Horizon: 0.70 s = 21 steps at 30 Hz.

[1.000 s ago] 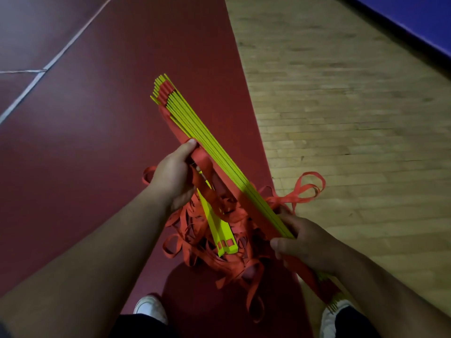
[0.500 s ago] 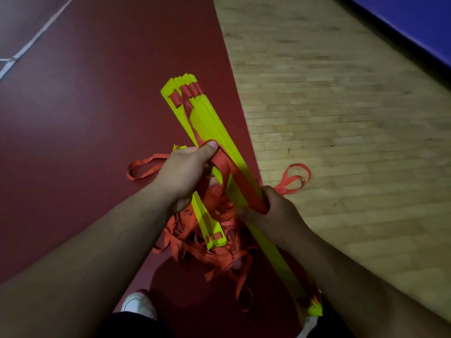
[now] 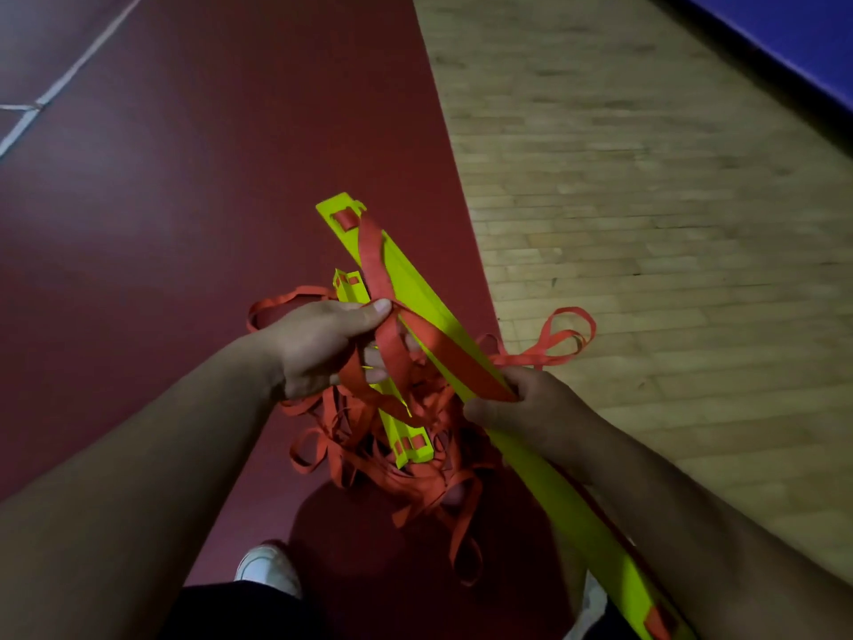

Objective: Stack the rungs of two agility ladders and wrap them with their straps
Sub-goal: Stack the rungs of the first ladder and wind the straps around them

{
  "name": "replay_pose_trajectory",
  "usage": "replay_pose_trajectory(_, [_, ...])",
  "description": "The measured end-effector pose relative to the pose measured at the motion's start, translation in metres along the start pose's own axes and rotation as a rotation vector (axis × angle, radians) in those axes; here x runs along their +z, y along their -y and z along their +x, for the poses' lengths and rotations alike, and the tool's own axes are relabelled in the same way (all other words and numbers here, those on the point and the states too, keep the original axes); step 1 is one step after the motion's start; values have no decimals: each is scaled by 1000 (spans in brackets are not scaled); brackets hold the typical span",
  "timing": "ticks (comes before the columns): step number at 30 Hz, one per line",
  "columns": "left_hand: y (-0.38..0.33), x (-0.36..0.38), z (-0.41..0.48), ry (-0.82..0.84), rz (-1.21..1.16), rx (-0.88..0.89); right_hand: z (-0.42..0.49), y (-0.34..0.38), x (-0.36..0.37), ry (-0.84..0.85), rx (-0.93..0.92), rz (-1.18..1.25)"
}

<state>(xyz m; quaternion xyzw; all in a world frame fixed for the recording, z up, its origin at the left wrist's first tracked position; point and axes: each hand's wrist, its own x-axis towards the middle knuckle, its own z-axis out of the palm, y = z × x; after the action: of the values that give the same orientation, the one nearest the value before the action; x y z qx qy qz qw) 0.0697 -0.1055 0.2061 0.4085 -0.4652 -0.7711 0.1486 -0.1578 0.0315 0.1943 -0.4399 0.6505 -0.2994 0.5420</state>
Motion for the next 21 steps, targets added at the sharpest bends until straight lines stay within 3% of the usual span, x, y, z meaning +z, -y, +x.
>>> replay_pose_trajectory(6, [1,-3,0,214,-191,78,-1,2,-7,140,13,155])
replay_pose_trajectory(9, [1,-2,5,138,-124,87,-3,1,-10,155,33,150])
replay_pose_trajectory(14, [-1,3,7,107,-42,216,-6,-2,-5,401,154,279])
replay_pose_trajectory(17, [-5,9,12,-91,-54,269,-2,0,0,304,121,244])
replay_pose_trajectory(21, [-9,17,17,-352,-8,255,4,-2,0,27,4,-189])
